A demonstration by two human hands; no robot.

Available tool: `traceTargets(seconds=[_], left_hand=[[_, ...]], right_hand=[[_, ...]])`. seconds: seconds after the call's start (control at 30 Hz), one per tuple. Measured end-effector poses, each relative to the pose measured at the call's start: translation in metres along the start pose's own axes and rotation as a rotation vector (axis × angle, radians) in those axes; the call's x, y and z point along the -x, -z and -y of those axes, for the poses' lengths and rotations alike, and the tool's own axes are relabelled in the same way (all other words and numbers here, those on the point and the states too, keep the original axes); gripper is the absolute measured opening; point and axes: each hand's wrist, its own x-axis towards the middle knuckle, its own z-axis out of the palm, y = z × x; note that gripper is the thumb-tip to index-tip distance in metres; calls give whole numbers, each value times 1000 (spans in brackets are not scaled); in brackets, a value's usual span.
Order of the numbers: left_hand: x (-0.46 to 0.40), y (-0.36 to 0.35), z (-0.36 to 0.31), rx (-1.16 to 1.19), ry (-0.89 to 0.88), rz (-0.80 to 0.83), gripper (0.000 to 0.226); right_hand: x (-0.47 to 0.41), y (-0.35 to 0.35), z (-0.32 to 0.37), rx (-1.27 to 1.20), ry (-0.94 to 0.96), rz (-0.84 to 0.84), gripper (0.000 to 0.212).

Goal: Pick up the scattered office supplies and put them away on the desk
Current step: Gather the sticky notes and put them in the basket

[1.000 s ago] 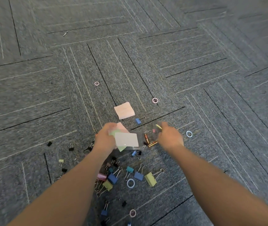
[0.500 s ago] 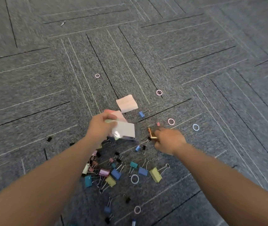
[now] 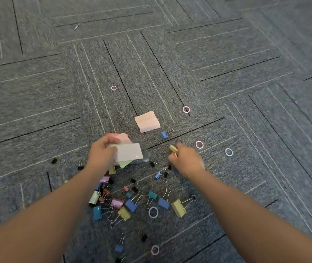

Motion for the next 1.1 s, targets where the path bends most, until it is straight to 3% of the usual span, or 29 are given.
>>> traceTargets(seconds=[0.17, 0.27, 0.37, 0.5, 0.6, 0.73, 1.1], left_hand=[[0, -8, -7, -36, -16, 62, 34], [-4, -17, -13, -23, -76, 86, 54], [-10, -27, -13, -4, -57, 56, 69], [-12, -40, -14, -66, -33, 66, 49], [-7, -50, -22, -94, -49, 102, 30], [-3, -67, -39, -87, -76, 156, 33], [8, -117, -41, -144, -131, 231, 29]], right_hand=[[-15, 40, -41, -27, -140, -232, 24], [-24, 41, -52, -59, -203, -178, 35], [-27, 33, -57, -179, -246, -123, 28], [-18, 35, -68, -193, -164, -144, 12], [-6, 49, -95, -323, -251, -230, 10], [10, 67, -133, -291, -306, -239, 31], [-8, 67, -153, -235, -275, -69, 37]])
